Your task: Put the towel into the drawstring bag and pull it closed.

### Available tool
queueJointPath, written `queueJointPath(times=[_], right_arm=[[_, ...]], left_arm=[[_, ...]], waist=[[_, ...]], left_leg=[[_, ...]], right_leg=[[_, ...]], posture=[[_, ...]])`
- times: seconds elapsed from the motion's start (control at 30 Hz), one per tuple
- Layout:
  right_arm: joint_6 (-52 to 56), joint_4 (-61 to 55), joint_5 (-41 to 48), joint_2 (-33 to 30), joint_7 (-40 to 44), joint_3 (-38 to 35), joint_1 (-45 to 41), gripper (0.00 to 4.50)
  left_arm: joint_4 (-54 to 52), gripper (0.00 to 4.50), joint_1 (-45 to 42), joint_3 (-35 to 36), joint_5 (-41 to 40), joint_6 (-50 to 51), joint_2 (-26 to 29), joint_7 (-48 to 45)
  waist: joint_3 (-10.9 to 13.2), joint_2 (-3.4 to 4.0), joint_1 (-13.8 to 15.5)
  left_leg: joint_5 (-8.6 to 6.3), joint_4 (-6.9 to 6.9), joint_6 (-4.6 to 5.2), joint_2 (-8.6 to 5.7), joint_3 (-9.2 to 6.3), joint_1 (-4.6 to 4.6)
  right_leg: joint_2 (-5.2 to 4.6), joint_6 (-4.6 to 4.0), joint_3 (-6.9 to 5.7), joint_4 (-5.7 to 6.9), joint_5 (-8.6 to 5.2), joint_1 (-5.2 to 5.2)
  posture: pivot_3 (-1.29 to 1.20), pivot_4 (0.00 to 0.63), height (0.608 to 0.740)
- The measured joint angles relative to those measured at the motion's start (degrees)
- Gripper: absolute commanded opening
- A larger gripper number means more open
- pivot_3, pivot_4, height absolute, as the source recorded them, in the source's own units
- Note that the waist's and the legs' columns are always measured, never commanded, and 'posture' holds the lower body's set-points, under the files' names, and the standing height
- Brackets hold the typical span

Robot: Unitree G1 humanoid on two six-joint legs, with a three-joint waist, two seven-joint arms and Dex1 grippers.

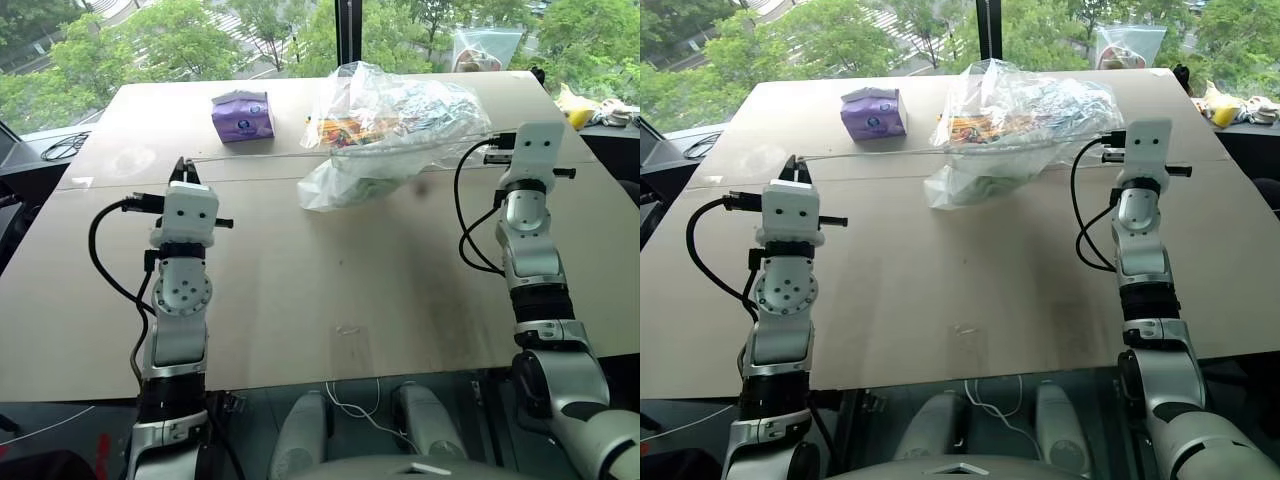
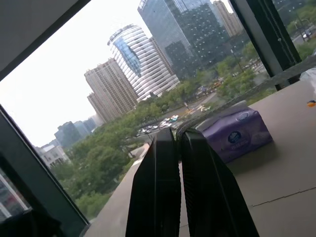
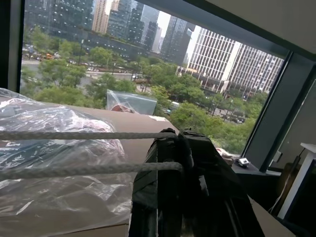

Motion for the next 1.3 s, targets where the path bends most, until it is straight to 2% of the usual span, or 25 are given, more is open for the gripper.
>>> queueJointPath(times=[0.27,0.47,0.63,0.7,0.8,0.83,0.9,0.93,0.97,1.0,1.03,1.1,1.13,1.17,1.3], right_arm=[[4.2,0.1,4.8,1.8,-5.3,-4.3,0.0,0.0],[11.1,0.1,12.0,5.4,-10.7,-10.7,-0.6,0.0],[14.4,0.1,15.7,6.6,-12.2,-11.1,-0.8,0.0],[15.4,0.1,17.0,6.1,-8.8,-10.9,-1.2,0.0],[16.9,-0.2,18.9,2.6,4.5,-7.0,-1.3,0.0],[18.2,-1.7,20.0,1.1,10.9,-4.8,-0.7,0.64],[20.4,-7.8,23.4,-2.4,26.3,1.7,2.0,1.36],[21.3,-11.1,24.8,-3.9,34.5,5.6,3.3,1.83],[21.6,-12.6,25.5,-4.7,38.0,7.4,4.0,2.32],[22.1,-15.1,26.3,-7.9,44.9,10.1,6.1,2.78],[21.6,-16.2,26.1,-11.8,50.0,12.2,8.1,3.36],[20.0,-15.5,24.6,-19.5,58.0,13.3,12.8,4.09],[18.4,-13.7,23.2,-22.1,60.5,13.6,14.1,4.2],[16.3,-12.1,22.0,-23.8,62.3,13.7,14.7,4.2],[6.1,-7.8,18.2,-26.4,66.6,13.7,14.3,4.2]], left_arm=[[-0.2,0.03,-0.9,2.7,0.2,8.0,-1.2,6.6],[0.5,0.03,-2.3,8.0,-4.9,15.2,-4.8,11.8],[2.1,0.03,-2.3,9.0,-8.7,18.2,-6.3,13.9],[2.7,0.03,-2.5,9.4,-10.5,17.4,-6.1,13.7],[5.9,0.03,-2.8,9.1,-15.4,15.4,-4.7,7.5],[6.8,0.0,-3.0,8.5,-17.6,15.4,-4.5,3.6],[7.9,0.0,-3.1,6.1,-22.6,16.3,-3.8,-5.1],[8.4,0.69,-3.4,4.2,-25.0,17.2,-3.6,-9.8],[8.5,1.01,-3.5,3.3,-26.0,17.5,-3.3,-11.9],[8.7,1.43,-3.8,1.9,-28.4,18.9,-1.8,-17.1],[8.8,2.0,-3.4,1.1,-30.7,20.2,0.8,-22.0],[8.8,2.71,-1.2,1.9,-34.1,21.9,6.8,-30.1],[8.9,3.35,0.3,2.8,-35.3,22.1,9.1,-33.0],[9.5,3.74,1.5,3.2,-35.8,22.2,10.6,-35.2],[10.7,3.74,9.8,3.3,-36.3,21.1,16.7,-44.2]], waist=[[0.0,0.0,0.0],[0.0,-0.02,-0.1],[0.0,-0.03,-0.1],[0.0,-0.03,-0.1],[0.0,-0.03,-0.1],[0.0,-0.02,-0.1],[0.0,-0.02,-0.1],[0.0,-0.02,-0.1],[0.0,-0.04,-0.1],[0.0,-0.06,0.0],[0.0,-0.08,0.2],[0.0,-0.05,0.1],[0.0,-0.05,0.0],[0.1,-0.02,-0.3],[0.1,-0.18,-1.6]], left_leg=[[0.0,-0.01,0.0,0.0,0.0,0.0],[0.0,-0.01,0.0,0.01,0.0,0.01],[0.0,0.01,0.0,0.0,-0.02,-0.02],[0.0,0.01,0.0,0.0,0.0,-0.01],[0.0,0.0,0.0,0.0,-0.01,0.0],[0.0,0.0,0.0,0.0,-0.01,-0.01],[0.0,-0.01,0.0,0.01,-0.06,-0.02],[0.0,-0.01,0.0,0.01,-0.07,-0.04],[0.0,-0.01,0.0,0.01,-0.08,-0.04],[0.0,-0.01,0.0,0.01,-0.12,-0.08],[-0.01,0.0,-0.01,0.01,-0.2,-0.16],[-0.02,-0.02,0.0,0.01,-0.16,-0.22],[-0.03,-0.02,0.02,0.01,-0.11,-0.24],[-0.04,-0.04,0.04,0.02,0.02,-0.17],[-0.05,-0.24,0.04,0.16,0.15,0.03]], right_leg=[[0.0,-0.04,0.0,0.0,0.03,0.0],[0.0,-0.03,-0.01,0.01,0.02,0.0],[0.01,-0.03,-0.02,0.0,0.02,0.0],[0.0,-0.03,-0.01,0.0,0.02,0.0],[0.01,0.03,-0.04,0.0,-0.02,0.0],[0.01,0.13,-0.04,0.0,-0.09,0.0],[0.02,0.14,-0.09,-0.02,-0.1,0.0],[0.02,0.14,-0.1,-0.03,-0.1,0.0],[0.02,0.14,-0.11,-0.04,-0.1,0.0],[0.02,0.14,-0.14,-0.06,-0.1,0.0],[0.01,0.14,-0.25,-0.17,-0.11,0.0],[-0.03,0.15,-0.26,-0.35,-0.11,0.0],[-0.04,0.15,-0.24,-0.43,-0.11,0.0],[-0.04,0.16,-0.14,-0.45,-0.11,0.0],[0.04,-0.03,-0.06,-0.42,-0.25,0.0]], posture=[[0.0,0.15,0.74],[0.0,0.15,0.74],[0.0,0.15,0.74],[0.0,0.15,0.74],[0.0,0.15,0.74],[0.0,0.15,0.74],[0.0,0.15,0.74],[0.0,0.15,0.74],[0.0,0.15,0.74],[0.0,0.15,0.74],[0.0,0.15,0.74],[0.0,0.15,0.74],[0.0,0.15,0.74],[0.0,0.15,0.74],[0.0,0.15,0.74]])
